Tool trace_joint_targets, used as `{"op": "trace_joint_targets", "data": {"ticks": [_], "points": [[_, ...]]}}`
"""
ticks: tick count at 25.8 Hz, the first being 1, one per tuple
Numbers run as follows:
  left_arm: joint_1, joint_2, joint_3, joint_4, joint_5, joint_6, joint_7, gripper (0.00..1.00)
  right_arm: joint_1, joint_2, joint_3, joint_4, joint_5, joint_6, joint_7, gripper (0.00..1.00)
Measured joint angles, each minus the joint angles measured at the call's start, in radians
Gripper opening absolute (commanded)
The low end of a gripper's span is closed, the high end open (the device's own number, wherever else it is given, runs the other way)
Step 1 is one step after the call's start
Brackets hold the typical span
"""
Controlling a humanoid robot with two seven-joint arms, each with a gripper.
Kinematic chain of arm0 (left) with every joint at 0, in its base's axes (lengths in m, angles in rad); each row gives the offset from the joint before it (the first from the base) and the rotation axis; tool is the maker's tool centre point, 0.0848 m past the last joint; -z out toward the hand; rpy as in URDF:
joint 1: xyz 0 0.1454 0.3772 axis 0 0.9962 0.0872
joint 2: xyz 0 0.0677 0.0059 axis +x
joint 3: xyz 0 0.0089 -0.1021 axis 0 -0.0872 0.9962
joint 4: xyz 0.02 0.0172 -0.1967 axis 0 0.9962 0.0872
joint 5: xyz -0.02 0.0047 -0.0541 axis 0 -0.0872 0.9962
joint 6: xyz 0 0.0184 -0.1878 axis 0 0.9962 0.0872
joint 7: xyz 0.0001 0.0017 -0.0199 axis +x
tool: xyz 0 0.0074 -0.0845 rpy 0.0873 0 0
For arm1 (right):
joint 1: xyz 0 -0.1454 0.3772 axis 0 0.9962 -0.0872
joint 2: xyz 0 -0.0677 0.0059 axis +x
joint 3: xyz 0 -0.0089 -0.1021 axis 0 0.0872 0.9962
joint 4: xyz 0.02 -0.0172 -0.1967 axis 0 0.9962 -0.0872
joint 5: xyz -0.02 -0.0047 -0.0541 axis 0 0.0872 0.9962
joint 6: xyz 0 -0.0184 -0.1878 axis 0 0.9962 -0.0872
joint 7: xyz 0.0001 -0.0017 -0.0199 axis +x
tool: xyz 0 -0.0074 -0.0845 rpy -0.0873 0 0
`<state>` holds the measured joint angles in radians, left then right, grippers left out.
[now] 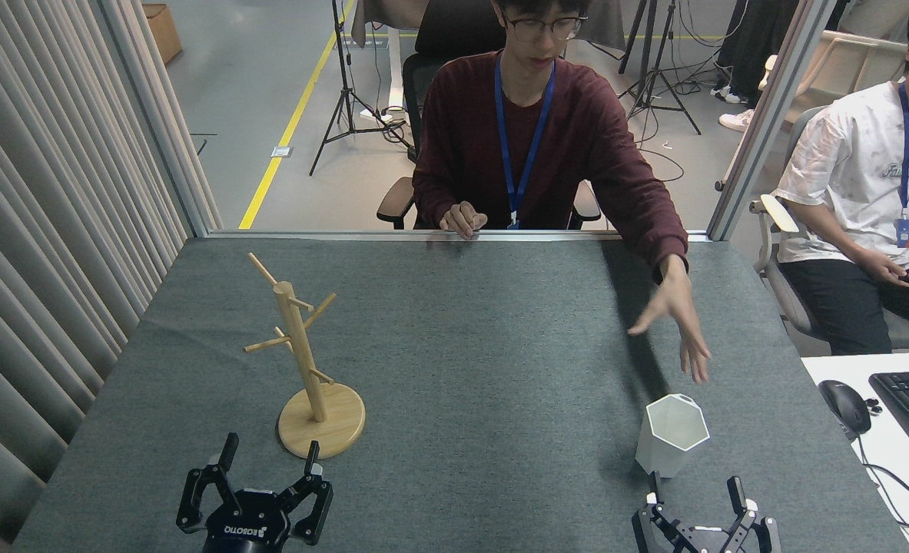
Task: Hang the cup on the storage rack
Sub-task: 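Move the right gripper to the white hexagonal cup and close on it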
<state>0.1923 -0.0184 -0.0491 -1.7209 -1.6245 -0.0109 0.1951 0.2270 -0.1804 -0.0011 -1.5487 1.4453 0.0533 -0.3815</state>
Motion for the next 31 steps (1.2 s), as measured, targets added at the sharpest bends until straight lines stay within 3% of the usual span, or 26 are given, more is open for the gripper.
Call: {"op": "trace_joint_targets", "data": {"ticks": [6,18,31], "points": [[0.000,-0.002,-0.001,0.012,0.001,0.000,0.000,1.00,-0.023,-0.005,-0.040,0.076,-0.005,0.000,0.004,0.99],[0.000,-0.001,0.000,0.015,0.002,0.000,0.005,1.00,-0.213,-0.033,-0.042,0.340,0.002,-0.001,0.005,0.99],[0.002,0.009,0.003,0.011,0.001,0.002,0.006,1.00,-0.285,-0.029,0.004,0.420,0.009,0.007,0.000,0.99]]}}
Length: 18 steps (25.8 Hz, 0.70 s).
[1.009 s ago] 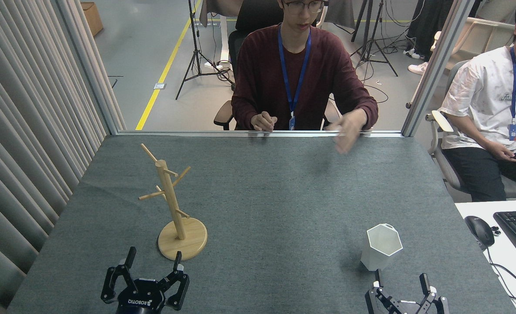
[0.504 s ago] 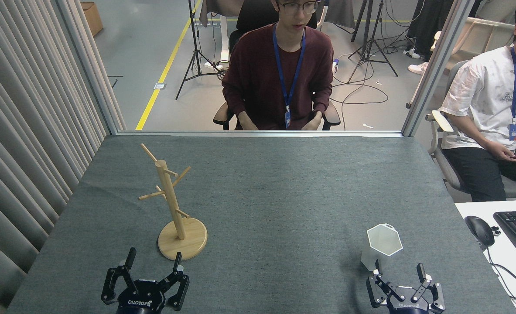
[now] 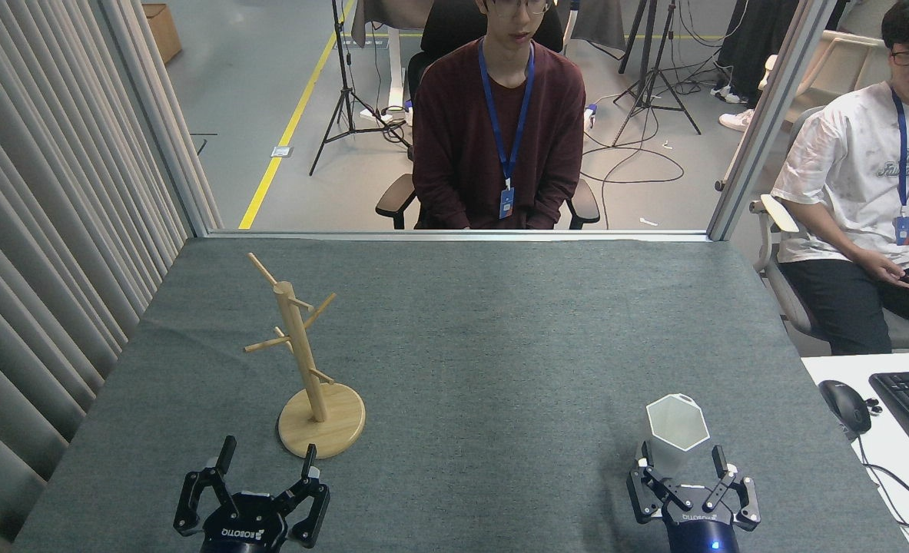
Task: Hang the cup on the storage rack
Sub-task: 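Move the right gripper to the white hexagonal cup and close on it, then lift the white cup with the right gripper toward the left gripper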
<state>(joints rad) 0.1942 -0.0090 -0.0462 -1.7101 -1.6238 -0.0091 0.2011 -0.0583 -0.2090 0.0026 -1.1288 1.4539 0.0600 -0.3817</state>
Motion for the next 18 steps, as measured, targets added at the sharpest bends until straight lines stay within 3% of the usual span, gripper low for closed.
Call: {"op": "trace_joint_targets", "data": {"ticks": [10,11,12,18], "points": [[0.001,0.007,0.003,-0.002,0.000,0.000,0.016,1.00,-0.075,0.006,0.011,0.078,0.000,-0.002,-0.006,0.97],[0.001,0.008,0.003,-0.002,0.001,0.000,0.017,1.00,-0.082,0.006,0.014,0.085,0.000,-0.002,-0.007,0.79],[0.001,0.009,0.004,-0.002,0.001,0.000,0.017,1.00,-0.089,0.006,0.017,0.090,0.000,-0.001,-0.009,0.55],[0.003,0.011,0.002,-0.004,0.001,0.000,0.023,1.00,-0.093,0.006,0.025,0.093,-0.001,-0.001,-0.025,0.51]]}}
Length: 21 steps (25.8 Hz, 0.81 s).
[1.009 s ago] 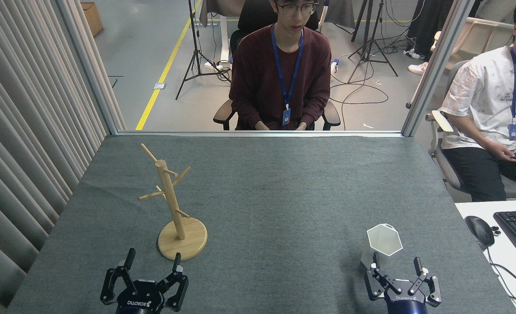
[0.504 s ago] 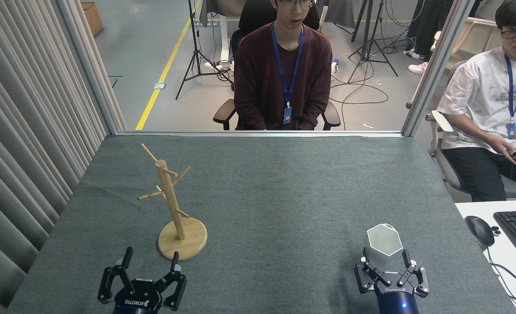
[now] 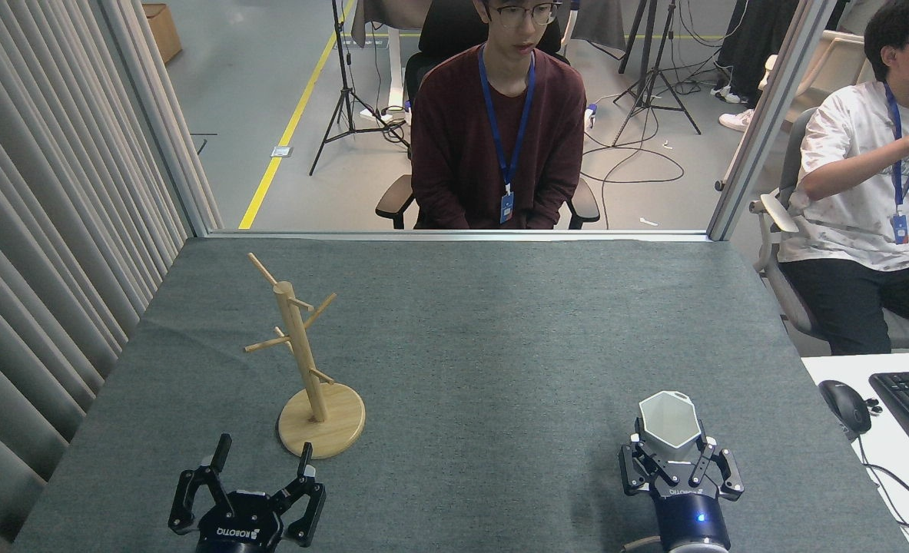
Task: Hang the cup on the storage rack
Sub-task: 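Lift the white cup with the right gripper toward the left gripper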
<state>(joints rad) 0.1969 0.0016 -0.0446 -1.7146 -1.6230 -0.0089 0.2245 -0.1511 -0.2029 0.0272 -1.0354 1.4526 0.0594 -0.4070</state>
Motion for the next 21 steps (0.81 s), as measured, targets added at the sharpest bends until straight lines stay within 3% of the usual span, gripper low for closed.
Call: {"op": "trace_joint_targets", "data": {"ticks": [5,13,21], "points": [[0.036,0.000,-0.081,0.000,-0.013,-0.046,0.085,1.00,0.052,0.007,0.001,-0.148,-0.004,-0.007,-0.047,0.50],[-0.025,-0.016,-0.266,0.135,-0.273,-0.061,0.124,1.00,0.144,0.100,0.061,-0.404,0.000,-0.024,-0.056,0.50],[-0.098,-0.019,-0.295,0.225,-0.306,-0.070,0.124,1.00,0.217,0.196,0.248,-0.493,0.116,-0.021,-0.058,0.50]]}}
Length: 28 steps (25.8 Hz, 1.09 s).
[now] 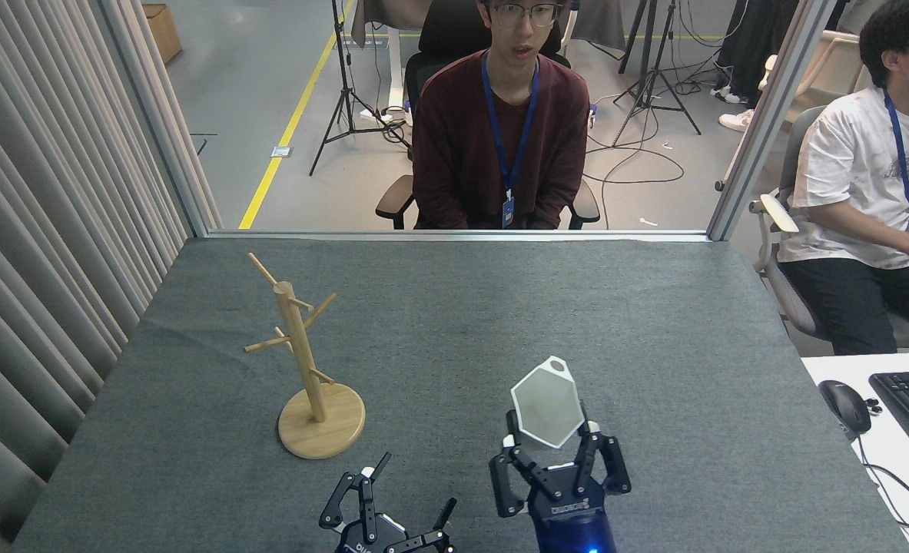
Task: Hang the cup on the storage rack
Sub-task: 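Lift the white cup with the right gripper toward the left gripper, then grasp the white cup with the left gripper and release the right gripper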
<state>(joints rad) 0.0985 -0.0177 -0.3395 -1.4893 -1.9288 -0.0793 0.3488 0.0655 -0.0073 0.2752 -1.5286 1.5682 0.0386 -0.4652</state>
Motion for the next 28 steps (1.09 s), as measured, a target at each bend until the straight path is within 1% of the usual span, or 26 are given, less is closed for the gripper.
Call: {"op": "trace_joint_targets", "data": {"ticks": [5,8,13,22,27,28], "points": [[-0.005,0.001,-0.006,-0.016,-0.001,-0.021,-0.002,1.00,0.008,0.050,0.063,-0.001,0.042,0.001,-0.001,0.50],[-0.005,0.000,-0.016,-0.032,0.000,-0.040,-0.003,1.00,0.008,0.063,0.092,0.006,0.058,0.002,-0.002,0.50],[-0.008,-0.003,-0.026,-0.039,0.003,-0.052,-0.004,1.00,0.015,0.069,0.138,0.009,0.070,0.004,-0.007,0.50],[-0.011,-0.003,-0.027,-0.034,0.010,-0.055,-0.004,1.00,0.090,0.063,0.196,0.001,0.099,0.012,-0.041,0.50],[-0.011,-0.003,-0.026,-0.041,0.012,-0.055,-0.003,1.00,0.104,0.060,0.224,0.006,0.102,0.024,-0.051,0.50],[-0.011,-0.002,-0.026,-0.043,0.012,-0.055,-0.003,0.98,0.105,0.060,0.232,0.008,0.103,0.031,-0.054,0.50]]}}
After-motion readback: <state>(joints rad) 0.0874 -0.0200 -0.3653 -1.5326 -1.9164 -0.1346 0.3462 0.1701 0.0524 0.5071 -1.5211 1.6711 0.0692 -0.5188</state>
